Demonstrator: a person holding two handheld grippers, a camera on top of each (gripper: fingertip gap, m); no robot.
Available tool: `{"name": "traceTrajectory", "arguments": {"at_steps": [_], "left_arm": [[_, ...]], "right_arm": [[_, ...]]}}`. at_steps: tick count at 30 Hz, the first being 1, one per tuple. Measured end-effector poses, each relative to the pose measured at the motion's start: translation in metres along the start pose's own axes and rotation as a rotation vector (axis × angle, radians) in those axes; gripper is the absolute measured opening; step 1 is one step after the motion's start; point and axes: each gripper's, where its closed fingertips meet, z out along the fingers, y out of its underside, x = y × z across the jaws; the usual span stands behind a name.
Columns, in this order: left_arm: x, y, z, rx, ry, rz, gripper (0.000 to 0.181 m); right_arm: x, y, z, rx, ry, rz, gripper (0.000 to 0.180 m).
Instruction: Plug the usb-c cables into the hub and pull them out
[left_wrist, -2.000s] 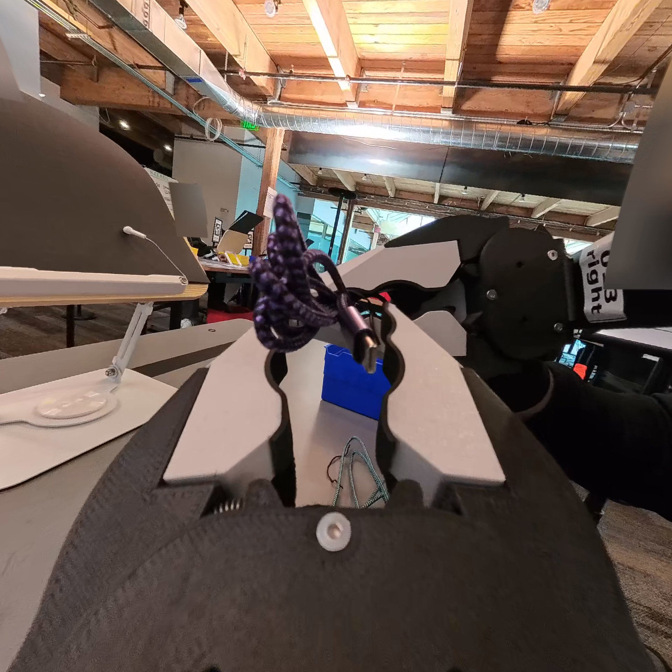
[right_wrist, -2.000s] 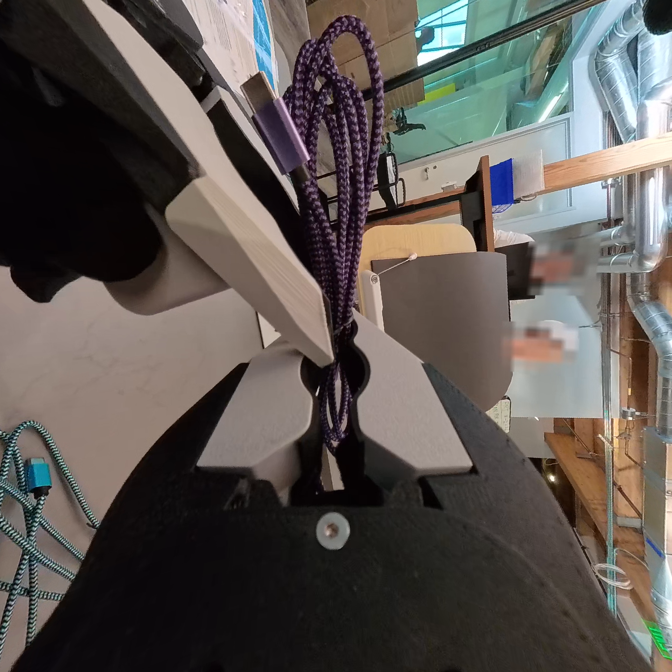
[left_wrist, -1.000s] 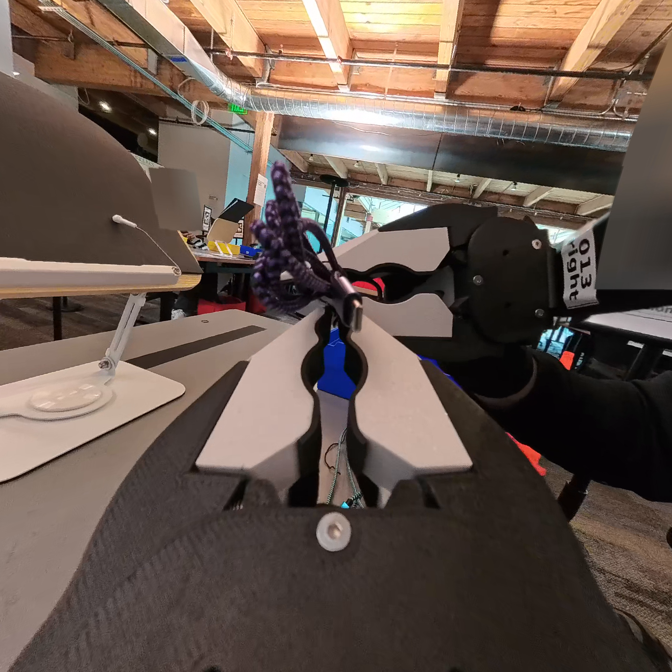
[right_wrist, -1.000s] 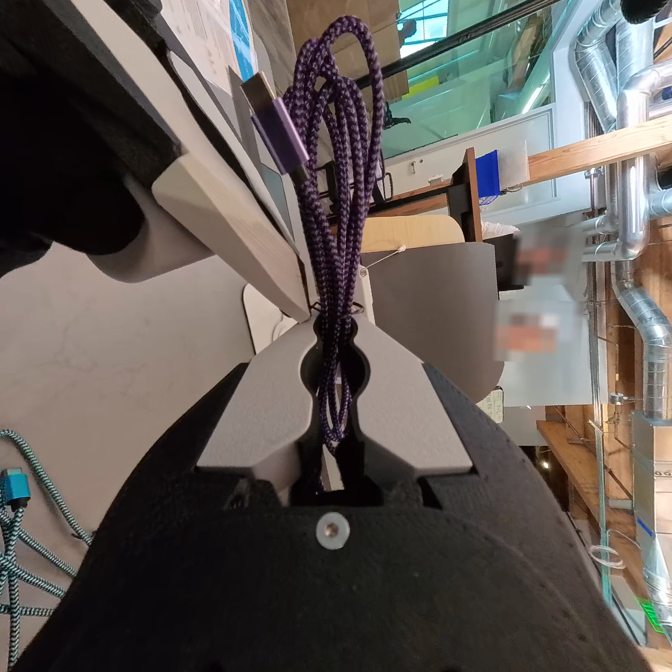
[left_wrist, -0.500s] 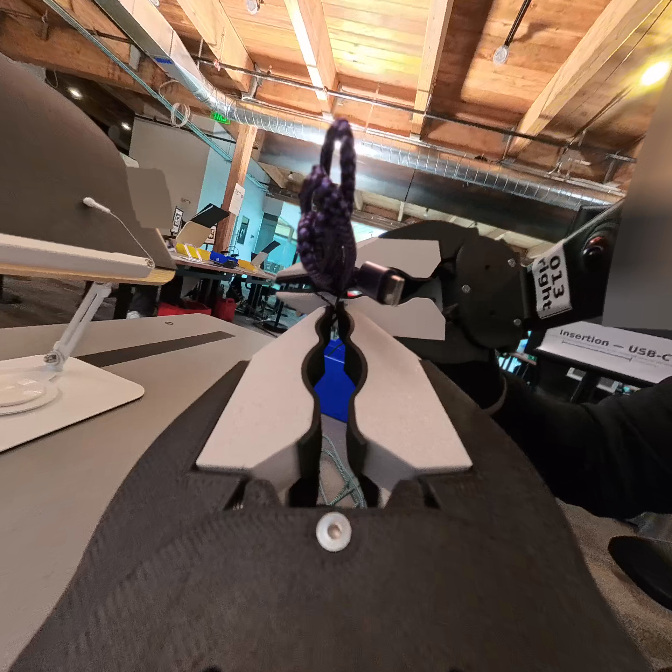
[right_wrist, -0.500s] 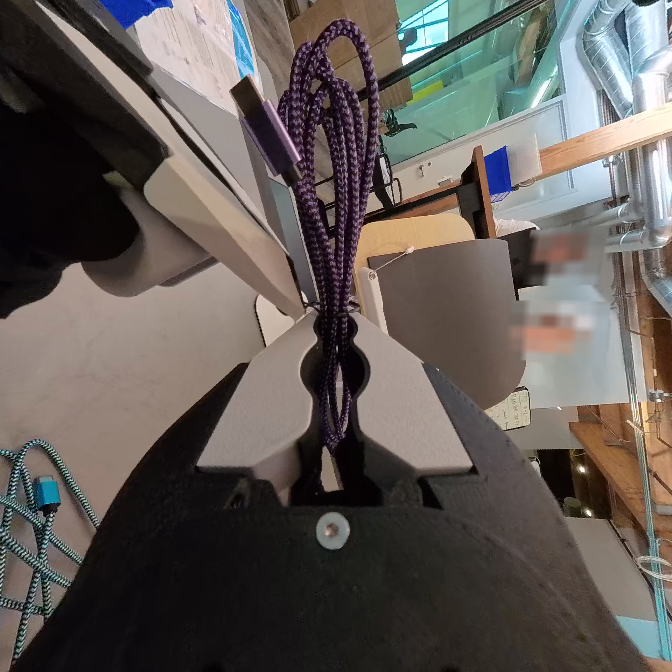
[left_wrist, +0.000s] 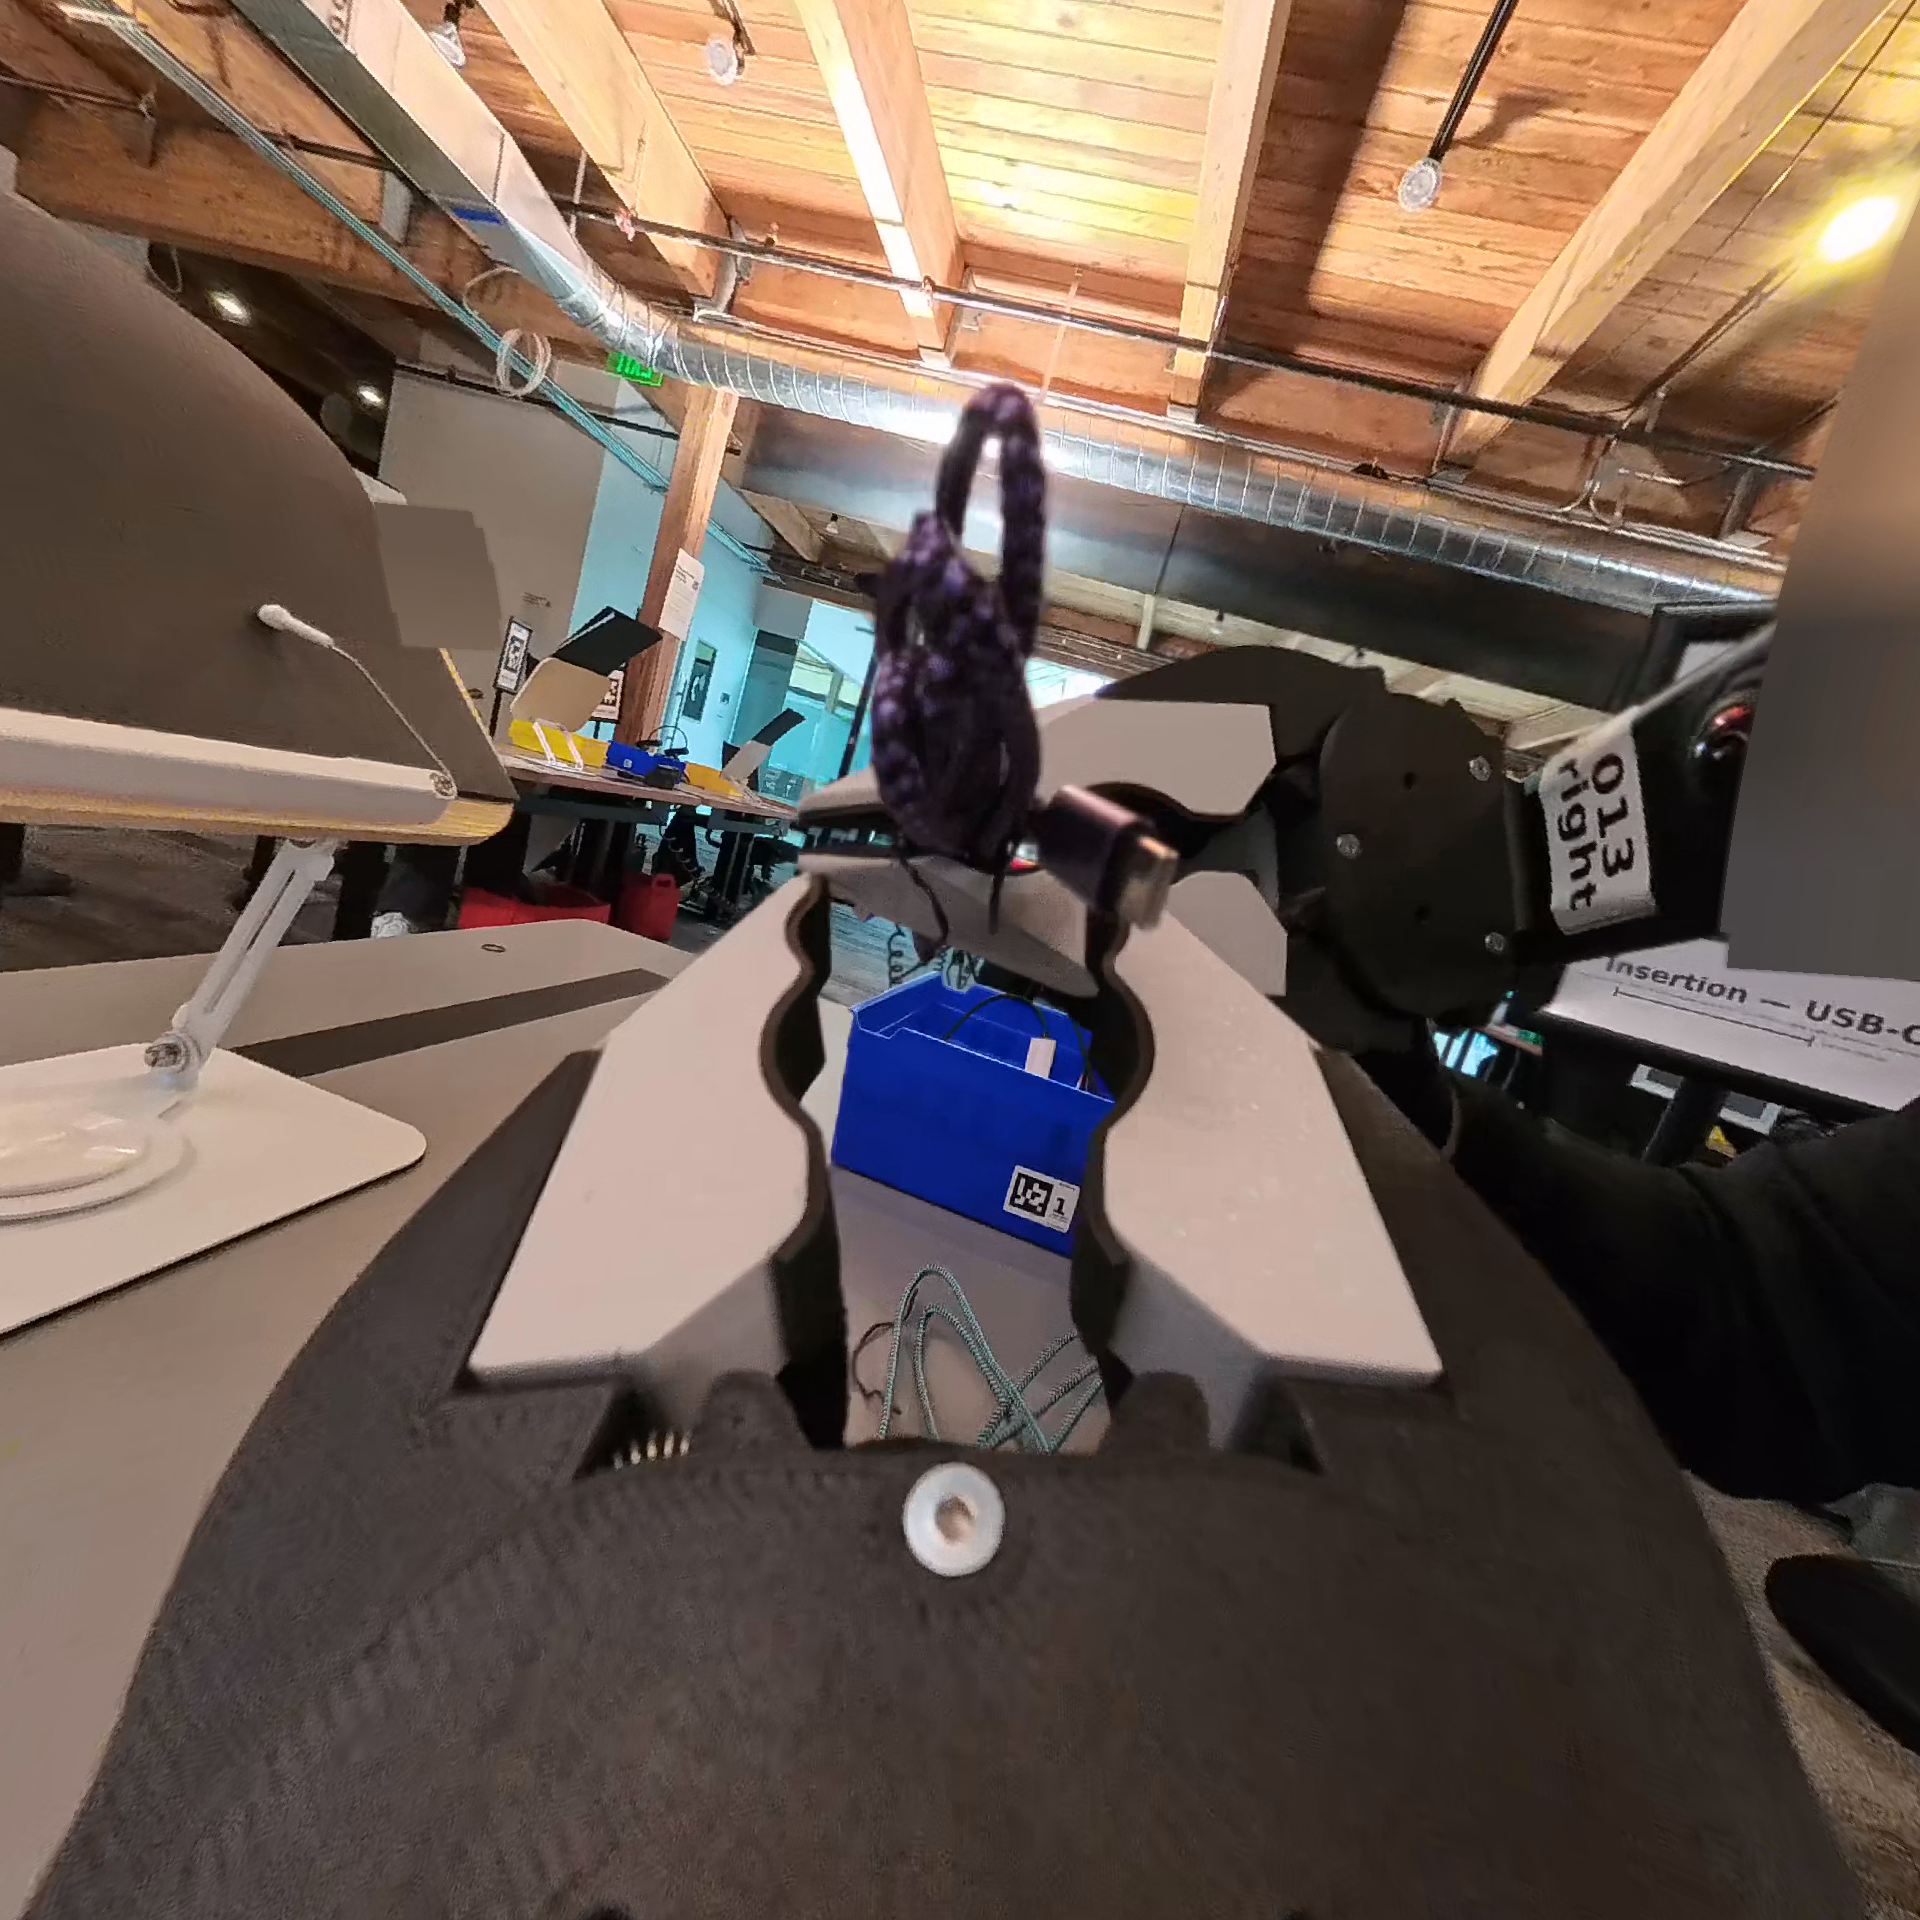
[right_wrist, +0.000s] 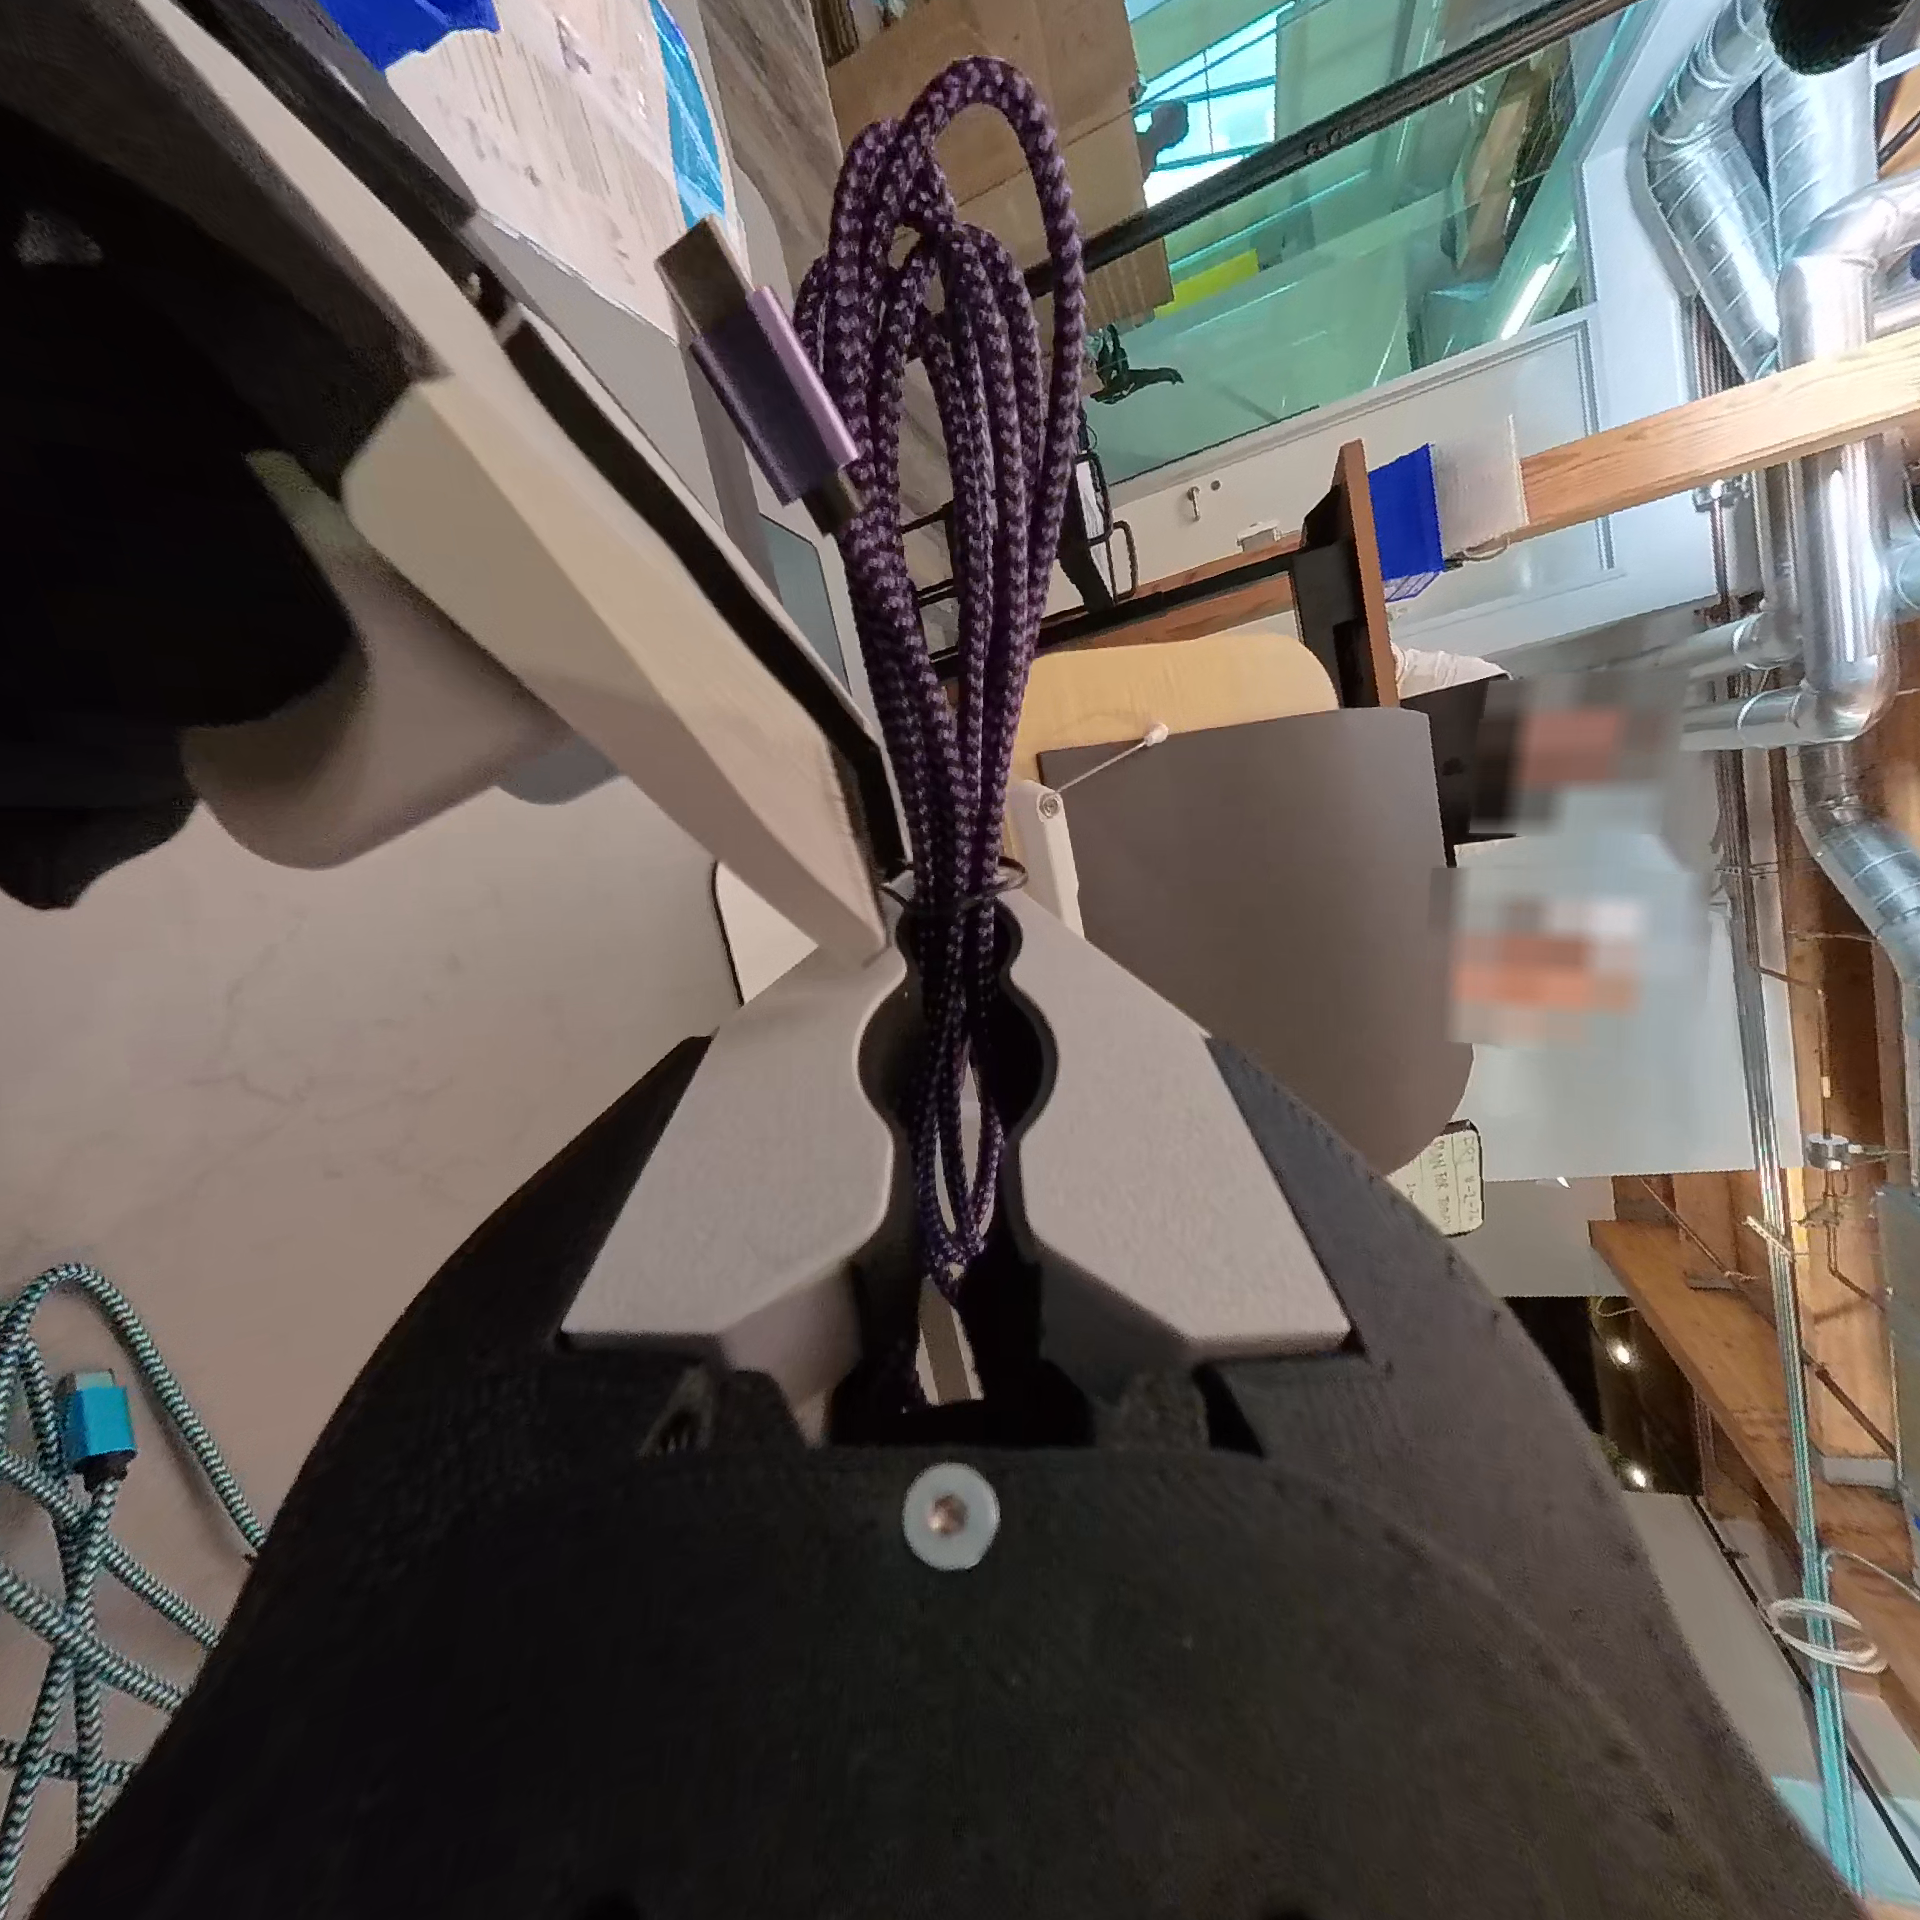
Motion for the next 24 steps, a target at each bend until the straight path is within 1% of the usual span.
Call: {"name": "traceTrajectory", "arguments": {"at_steps": [2,5,8,16,20,24], "left_arm": [[-0.002,0.000,0.001,0.010,0.006,-0.023,0.042],[-0.001,0.001,-0.001,0.021,0.037,-0.048,0.021],[0.001,0.003,0.000,0.019,0.038,-0.025,0.012],[0.002,0.005,0.003,0.024,0.045,-0.032,0.001],[0.004,0.007,0.005,0.018,0.053,-0.031,0.000],[0.005,0.008,0.006,0.021,0.074,-0.078,0.000]], "right_arm": [[-0.001,-0.001,0.000,0.001,0.002,-0.006,0.003],[0.000,-0.001,-0.001,0.006,0.003,0.003,0.002],[0.001,0.002,-0.001,0.000,0.005,0.003,0.003],[0.001,0.007,-0.002,-0.007,0.010,0.008,0.003],[0.002,0.009,-0.004,-0.007,0.013,0.011,0.003],[0.002,0.010,-0.005,-0.001,0.018,0.010,0.003]]}}
